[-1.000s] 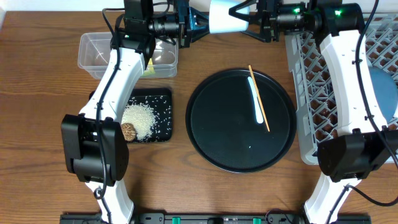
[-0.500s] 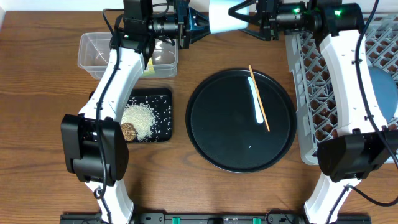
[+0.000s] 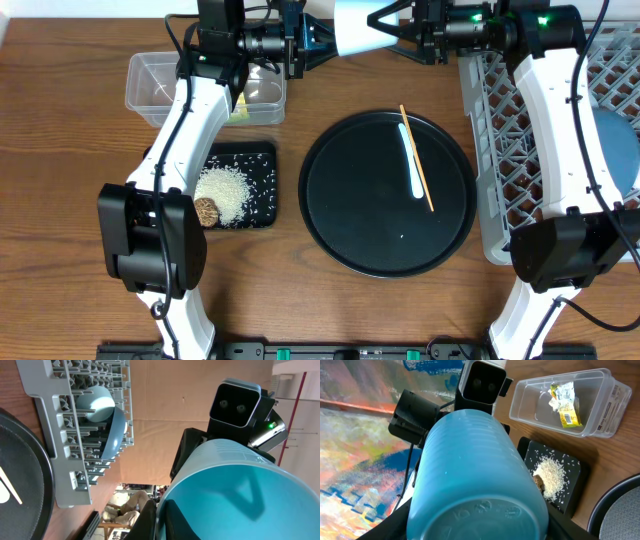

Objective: Sort waste into correct bins and load items into the dishwasher rack
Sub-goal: 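Release the cup from the left gripper and pull the right gripper away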

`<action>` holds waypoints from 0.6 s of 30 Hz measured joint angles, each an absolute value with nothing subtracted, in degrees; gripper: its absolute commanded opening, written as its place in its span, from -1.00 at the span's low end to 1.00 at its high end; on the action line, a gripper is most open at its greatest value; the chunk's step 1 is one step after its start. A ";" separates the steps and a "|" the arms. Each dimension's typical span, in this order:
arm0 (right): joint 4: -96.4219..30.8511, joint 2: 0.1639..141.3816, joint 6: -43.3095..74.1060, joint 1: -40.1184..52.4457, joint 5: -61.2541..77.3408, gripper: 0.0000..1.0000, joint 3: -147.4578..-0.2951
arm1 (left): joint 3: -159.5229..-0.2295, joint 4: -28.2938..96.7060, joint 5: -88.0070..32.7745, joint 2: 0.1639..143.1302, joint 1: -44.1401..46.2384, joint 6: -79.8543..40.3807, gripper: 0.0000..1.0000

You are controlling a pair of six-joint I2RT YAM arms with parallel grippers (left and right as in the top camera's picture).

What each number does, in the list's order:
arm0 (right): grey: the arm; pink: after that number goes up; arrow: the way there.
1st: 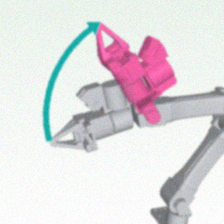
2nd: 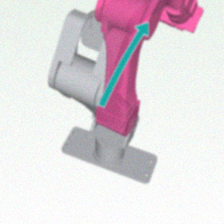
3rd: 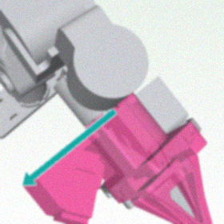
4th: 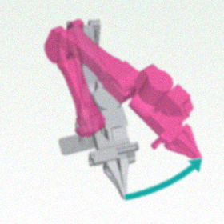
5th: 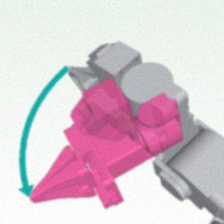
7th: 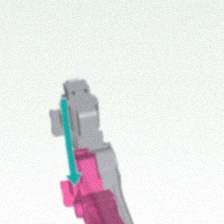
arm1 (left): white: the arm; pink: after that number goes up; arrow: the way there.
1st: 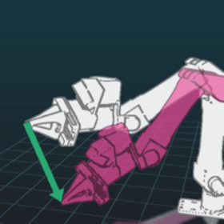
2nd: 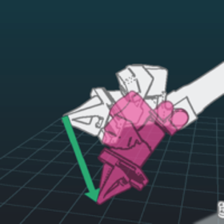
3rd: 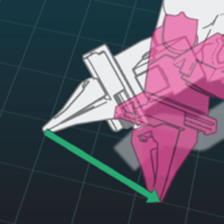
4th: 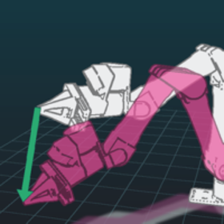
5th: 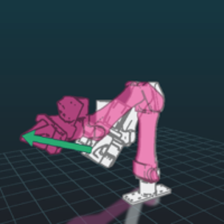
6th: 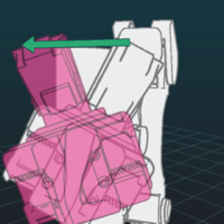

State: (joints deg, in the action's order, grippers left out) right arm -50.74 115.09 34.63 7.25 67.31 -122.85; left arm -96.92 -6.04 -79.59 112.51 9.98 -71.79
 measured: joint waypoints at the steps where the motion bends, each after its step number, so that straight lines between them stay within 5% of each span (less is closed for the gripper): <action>1: -50.72 115.09 34.44 7.25 67.31 -0.43 -122.85 | -96.92 -6.04 -79.59 112.51 9.98 -71.79 -0.86; 7: -50.76 115.07 33.23 7.25 67.11 -0.72 -122.85 | -96.92 -6.02 -79.55 112.51 9.98 -70.59 -0.87; 18: -52.03 113.93 31.42 7.55 63.86 -0.75 -122.85 | -96.92 -6.07 -79.20 112.73 10.09 -68.25 -0.87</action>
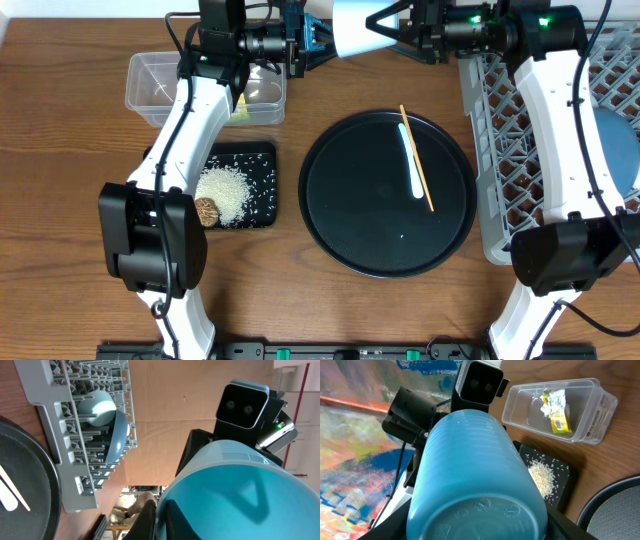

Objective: Sort waste into correct bins and load items into the dishwasher rack
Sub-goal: 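Release the cup from the left gripper and pull the right gripper away, then place the blue cup into the dish rack with the right gripper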

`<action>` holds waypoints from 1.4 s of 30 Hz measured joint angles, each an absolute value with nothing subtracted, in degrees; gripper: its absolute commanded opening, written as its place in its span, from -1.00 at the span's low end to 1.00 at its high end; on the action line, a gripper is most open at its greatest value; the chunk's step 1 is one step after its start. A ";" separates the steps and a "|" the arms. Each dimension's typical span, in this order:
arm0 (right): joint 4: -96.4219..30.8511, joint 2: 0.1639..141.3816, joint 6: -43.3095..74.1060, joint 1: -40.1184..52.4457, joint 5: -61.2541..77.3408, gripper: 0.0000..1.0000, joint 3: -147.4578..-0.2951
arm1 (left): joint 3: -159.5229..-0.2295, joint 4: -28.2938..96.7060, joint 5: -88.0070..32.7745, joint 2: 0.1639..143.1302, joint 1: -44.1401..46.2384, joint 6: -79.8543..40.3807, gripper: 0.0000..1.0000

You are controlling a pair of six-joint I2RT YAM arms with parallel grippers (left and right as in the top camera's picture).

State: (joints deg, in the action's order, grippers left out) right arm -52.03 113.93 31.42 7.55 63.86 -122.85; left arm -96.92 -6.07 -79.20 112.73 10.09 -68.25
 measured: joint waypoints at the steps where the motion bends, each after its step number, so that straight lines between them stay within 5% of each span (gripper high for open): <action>1: -52.25 113.80 31.27 7.55 63.46 -0.75 -122.85 | -96.92 -6.07 -79.05 112.73 10.17 -67.81 -0.87; 22: -58.06 110.48 28.77 7.16 47.53 -0.84 -122.78 | -96.92 -2.24 -75.37 112.64 6.57 -62.37 -0.85; 34: -64.47 108.97 26.94 5.87 32.58 -0.78 -122.61 | -97.08 23.79 -65.06 112.62 4.95 -47.79 -0.84; 42: -68.45 107.18 25.85 -7.25 26.41 -0.79 -122.61 | -97.10 35.73 -58.63 112.62 4.62 -37.28 -0.85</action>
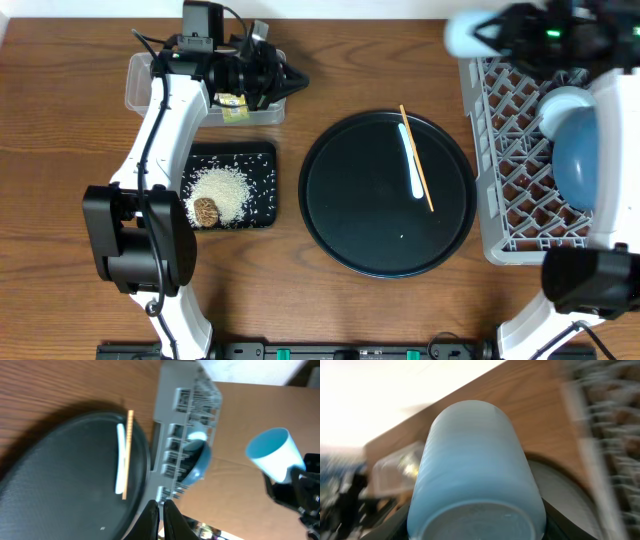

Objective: Sort waste into correct bins and load items into the dishwasher rack
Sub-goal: 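Place the blue cup into the dish rack with the right gripper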

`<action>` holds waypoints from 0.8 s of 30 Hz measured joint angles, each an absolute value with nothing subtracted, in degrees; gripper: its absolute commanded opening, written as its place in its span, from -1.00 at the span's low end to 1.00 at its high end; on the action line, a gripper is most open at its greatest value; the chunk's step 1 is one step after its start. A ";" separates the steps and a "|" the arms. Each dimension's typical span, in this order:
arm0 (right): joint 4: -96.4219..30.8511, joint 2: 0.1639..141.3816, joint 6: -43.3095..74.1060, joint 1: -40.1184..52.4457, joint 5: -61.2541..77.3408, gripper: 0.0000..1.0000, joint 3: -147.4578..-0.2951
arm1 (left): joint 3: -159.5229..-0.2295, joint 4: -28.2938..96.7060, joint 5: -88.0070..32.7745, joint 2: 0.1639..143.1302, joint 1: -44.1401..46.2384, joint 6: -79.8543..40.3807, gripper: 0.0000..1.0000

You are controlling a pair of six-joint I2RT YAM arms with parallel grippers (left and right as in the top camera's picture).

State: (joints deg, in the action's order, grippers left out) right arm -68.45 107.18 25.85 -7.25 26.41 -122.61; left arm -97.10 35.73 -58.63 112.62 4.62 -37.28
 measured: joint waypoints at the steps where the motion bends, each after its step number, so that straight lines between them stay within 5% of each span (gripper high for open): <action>1: -68.99 107.18 25.58 -9.67 25.32 -0.78 -122.61 | -97.10 36.73 -57.78 112.62 4.62 -36.40 -0.85; 24: -69.10 108.81 23.79 -34.59 1.52 -0.62 -122.61 | -97.10 44.71 -48.86 112.62 8.14 -26.63 -0.85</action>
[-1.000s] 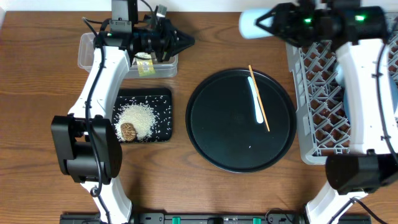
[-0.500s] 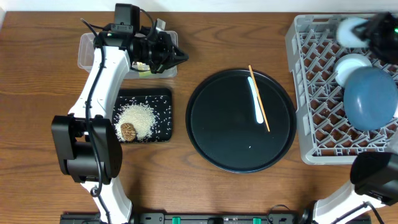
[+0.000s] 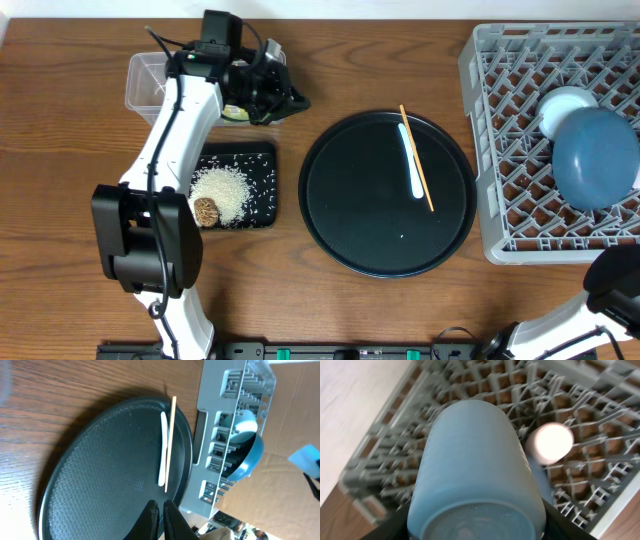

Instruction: Sort waste into correct bins and load items into the dishwasher rack

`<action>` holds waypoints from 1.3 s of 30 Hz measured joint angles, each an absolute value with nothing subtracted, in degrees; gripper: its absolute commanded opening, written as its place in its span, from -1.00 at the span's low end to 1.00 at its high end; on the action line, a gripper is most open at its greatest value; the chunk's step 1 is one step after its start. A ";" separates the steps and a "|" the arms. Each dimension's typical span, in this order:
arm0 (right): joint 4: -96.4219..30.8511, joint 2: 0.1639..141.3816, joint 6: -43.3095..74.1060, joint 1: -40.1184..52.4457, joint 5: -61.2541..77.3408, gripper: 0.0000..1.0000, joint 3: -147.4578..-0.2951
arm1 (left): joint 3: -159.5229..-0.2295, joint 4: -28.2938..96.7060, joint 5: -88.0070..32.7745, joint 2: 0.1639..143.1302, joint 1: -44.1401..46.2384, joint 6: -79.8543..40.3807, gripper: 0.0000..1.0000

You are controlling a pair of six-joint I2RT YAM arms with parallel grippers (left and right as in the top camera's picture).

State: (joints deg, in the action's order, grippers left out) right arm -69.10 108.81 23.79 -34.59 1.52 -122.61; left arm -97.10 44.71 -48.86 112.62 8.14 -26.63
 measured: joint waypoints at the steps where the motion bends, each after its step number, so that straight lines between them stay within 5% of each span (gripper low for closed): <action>1: -68.60 109.54 23.64 -35.11 1.26 -0.62 -122.63 | -97.10 44.77 -48.69 112.62 8.54 -26.39 -0.84; 23: -56.31 122.93 23.38 -35.92 -0.27 -0.29 -122.61 | -97.10 46.76 -41.76 112.62 11.53 -22.46 -0.85; 28: -56.29 126.17 23.40 -35.92 -0.49 0.43 -122.61 | -97.10 46.76 -41.76 112.62 11.53 -22.44 -0.84; 30: -56.31 126.78 23.31 -35.92 -0.86 0.94 -122.61 | -97.10 46.76 -41.76 112.62 11.53 -22.41 -0.84; 36: -56.75 127.00 22.94 -35.92 -2.26 0.99 -122.61 | -97.10 46.76 -41.74 112.62 11.53 -22.13 -0.66; 39: -57.84 127.00 22.94 -35.92 -2.50 0.98 -122.63 | -97.10 46.87 -41.58 112.62 11.53 -21.93 -0.34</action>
